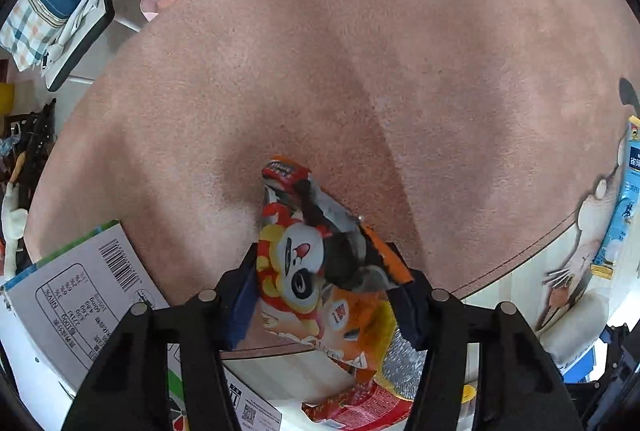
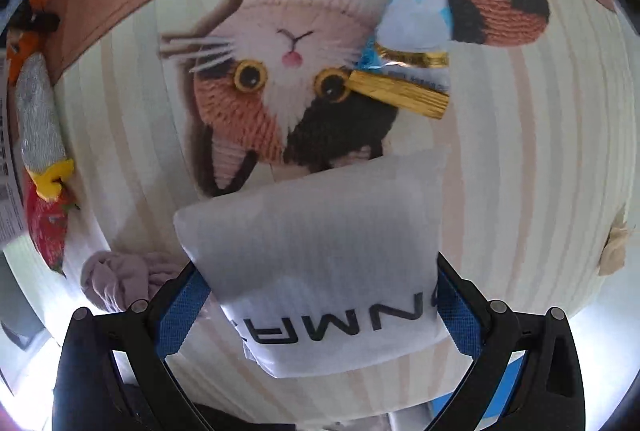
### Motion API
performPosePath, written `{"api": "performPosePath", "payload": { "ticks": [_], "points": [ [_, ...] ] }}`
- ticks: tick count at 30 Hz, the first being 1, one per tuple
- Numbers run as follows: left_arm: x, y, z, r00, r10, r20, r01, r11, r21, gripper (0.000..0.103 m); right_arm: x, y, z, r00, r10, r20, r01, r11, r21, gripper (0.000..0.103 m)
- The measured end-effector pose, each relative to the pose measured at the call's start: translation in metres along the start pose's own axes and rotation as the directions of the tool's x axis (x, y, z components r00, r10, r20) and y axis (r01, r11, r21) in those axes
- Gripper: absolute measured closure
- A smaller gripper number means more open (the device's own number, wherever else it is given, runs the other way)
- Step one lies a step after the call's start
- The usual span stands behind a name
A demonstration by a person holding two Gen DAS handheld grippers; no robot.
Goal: Organize soft objects
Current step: 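Grasp the orange panda snack bag with the left tool while the right tool grasps the white NMAX pouch, then carry both items into the box and open both tools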
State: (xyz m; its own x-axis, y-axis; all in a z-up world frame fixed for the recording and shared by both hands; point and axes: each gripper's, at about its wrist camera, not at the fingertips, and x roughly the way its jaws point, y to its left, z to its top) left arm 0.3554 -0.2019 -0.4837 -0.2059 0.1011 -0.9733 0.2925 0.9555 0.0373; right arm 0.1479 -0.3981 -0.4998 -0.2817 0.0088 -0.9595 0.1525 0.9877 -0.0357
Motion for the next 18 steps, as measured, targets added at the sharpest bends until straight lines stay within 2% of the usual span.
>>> {"api": "performPosePath", "payload": {
  "ticks": [5,11,14,18],
  "points": [
    [-0.01,0.003,-0.01,0.999,-0.018,0.029,0.018,1.0,-0.006,0.052,-0.017,-0.007,-0.005,1.0,-0.018,0.025,0.018,1.0,0.017,0.021],
    [-0.048,0.016,-0.03,0.992,-0.067,0.104,0.069,0.997,-0.02,0.053,-0.059,0.0,-0.01,0.994,0.019,0.104,-0.026,0.997,0.07,0.025],
    [-0.076,0.025,-0.045,0.983,-0.097,0.156,0.102,0.994,-0.027,0.053,-0.089,0.008,-0.014,0.987,0.057,0.149,-0.069,0.995,0.073,0.026],
    [-0.12,0.042,-0.09,0.958,-0.149,0.244,0.164,0.986,-0.042,0.053,-0.136,0.043,-0.027,0.968,0.109,0.227,-0.118,0.993,0.025,0.026]
  ]
}}
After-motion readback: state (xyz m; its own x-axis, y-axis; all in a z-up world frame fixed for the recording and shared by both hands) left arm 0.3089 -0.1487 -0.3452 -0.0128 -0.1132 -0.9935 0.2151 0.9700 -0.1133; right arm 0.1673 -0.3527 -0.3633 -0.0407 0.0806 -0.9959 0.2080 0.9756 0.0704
